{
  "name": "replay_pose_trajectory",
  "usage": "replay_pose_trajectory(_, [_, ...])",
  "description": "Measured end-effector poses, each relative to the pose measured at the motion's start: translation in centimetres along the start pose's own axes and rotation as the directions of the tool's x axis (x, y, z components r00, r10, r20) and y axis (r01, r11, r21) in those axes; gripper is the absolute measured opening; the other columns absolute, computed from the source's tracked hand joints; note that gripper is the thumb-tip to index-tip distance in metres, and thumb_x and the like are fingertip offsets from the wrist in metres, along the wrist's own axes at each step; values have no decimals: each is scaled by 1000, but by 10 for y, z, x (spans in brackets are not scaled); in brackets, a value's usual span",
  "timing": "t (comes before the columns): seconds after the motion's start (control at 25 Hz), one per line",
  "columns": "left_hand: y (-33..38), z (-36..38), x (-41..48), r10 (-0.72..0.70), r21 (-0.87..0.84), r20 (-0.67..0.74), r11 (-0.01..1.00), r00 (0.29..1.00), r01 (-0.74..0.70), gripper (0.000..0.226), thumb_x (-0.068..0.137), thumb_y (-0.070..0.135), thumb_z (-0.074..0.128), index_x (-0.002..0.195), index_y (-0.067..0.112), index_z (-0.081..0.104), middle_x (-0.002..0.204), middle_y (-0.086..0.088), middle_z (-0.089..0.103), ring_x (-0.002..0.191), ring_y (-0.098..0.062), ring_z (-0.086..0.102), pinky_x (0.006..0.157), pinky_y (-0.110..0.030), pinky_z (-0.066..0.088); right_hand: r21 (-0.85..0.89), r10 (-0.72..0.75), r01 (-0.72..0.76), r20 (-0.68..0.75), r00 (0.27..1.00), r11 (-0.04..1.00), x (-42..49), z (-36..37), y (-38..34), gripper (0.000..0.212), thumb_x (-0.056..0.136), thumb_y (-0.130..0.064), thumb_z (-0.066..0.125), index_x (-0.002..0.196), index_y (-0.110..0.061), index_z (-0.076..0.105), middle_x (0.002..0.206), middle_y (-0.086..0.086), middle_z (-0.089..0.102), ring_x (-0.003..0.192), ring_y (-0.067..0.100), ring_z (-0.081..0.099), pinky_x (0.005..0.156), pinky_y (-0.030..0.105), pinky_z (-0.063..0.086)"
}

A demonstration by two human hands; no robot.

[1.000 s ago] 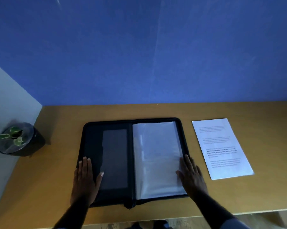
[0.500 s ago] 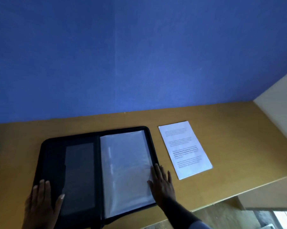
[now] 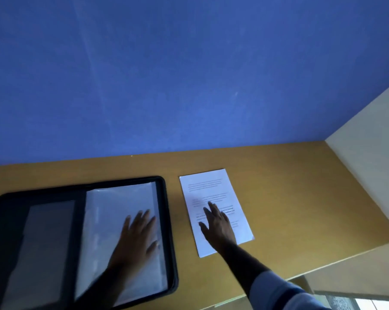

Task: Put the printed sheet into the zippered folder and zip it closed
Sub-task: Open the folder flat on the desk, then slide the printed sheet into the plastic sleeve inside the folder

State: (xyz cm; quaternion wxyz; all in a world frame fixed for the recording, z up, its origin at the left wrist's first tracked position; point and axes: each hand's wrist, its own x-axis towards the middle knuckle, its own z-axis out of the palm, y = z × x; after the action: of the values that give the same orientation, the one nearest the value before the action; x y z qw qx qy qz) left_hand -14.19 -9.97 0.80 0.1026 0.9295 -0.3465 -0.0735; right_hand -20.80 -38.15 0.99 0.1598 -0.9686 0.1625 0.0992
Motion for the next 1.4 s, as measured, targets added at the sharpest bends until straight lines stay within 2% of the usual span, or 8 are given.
replay_pose_trajectory(0.04, [21, 8, 19, 27, -3, 0, 1000, 1000, -27, 72, 99, 58, 37, 149, 7, 48, 160, -15, 37, 146, -37, 40, 122, -50, 12, 4, 10, -10, -9, 1000, 1000, 12, -13, 17, 60, 102, -40, 49, 156, -16, 37, 171, 1, 17, 151, 24, 29, 120, 35, 26])
replay_pose_trajectory(0.12, [54, 22, 55, 34, -54, 44, 998, 998, -31, 91, 90, 57, 62, 159, 10, 28, 167, -11, 13, 154, -34, 21, 127, -48, 2, -15, -5, 5, -4, 1000, 1000, 40, -38, 49, 63, 100, -39, 53, 156, -14, 37, 170, 2, 17, 148, 26, 36, 117, 34, 31])
replay_pose_trajectory(0.2, [79, 35, 82, 26, -47, 125, 999, 992, -21, 109, 85, 61, 66, 163, 15, 5, 169, -8, -4, 158, -31, 2, 125, -48, -4, -44, -35, 36, 15, 999, 998, 70, -57, 76, 69, 98, -39, 58, 157, -13, 32, 170, 4, 17, 150, 25, 33, 117, 35, 31])
replay_pose_trajectory(0.32, [97, 47, 100, -38, -15, 209, 999, 977, 42, 122, 79, 68, 66, 161, 19, -10, 168, -5, -18, 157, -28, -11, 124, -48, -7, -76, -69, 75, 81, 994, 994, 105, -74, 102, 81, 96, -43, 61, 161, -12, 21, 170, 6, 15, 155, 25, 21, 121, 38, 26])
replay_pose_trajectory(0.6, [111, 58, 106, -101, 48, 302, 995, 948, 90, 126, 77, 73, 62, 160, 18, -15, 161, 0, -34, 156, -27, -17, 124, -49, -8, -153, -131, 169, 231, 964, 974, 151, -77, 122, 92, 96, -48, 60, 162, -12, 8, 172, 5, 4, 158, 24, 6, 125, 48, 15])
replay_pose_trajectory(1.04, [122, 53, 109, -149, -9, 315, 987, 937, 160, 126, 79, 65, 70, 160, 17, -15, 162, 0, -32, 154, -27, -20, 120, -48, -13, -188, -191, 249, 281, 941, 950, 172, -81, 132, 92, 93, -50, 62, 162, -15, 11, 172, 2, 6, 157, 27, 7, 122, 54, 19])
replay_pose_trajectory(1.28, [124, 53, 110, -167, 9, 331, 985, 929, 174, 126, 79, 63, 71, 160, 17, -14, 160, 1, -33, 155, -28, -18, 123, -51, -8, -162, -213, 251, 216, 953, 954, 178, -83, 124, 79, 94, -53, 59, 157, -17, 27, 164, 6, 33, 148, 30, 31, 118, 48, 27])
replay_pose_trajectory(1.4, [125, 53, 111, -166, 16, 334, 985, 928, 170, 126, 79, 63, 71, 160, 17, -13, 161, 0, -31, 156, -29, -17, 123, -52, -6, 63, -145, 136, 185, 972, 989, 167, -84, 120, 72, 92, -52, 62, 152, -20, 39, 151, 9, 50, 138, 31, 45, 113, 43, 37])
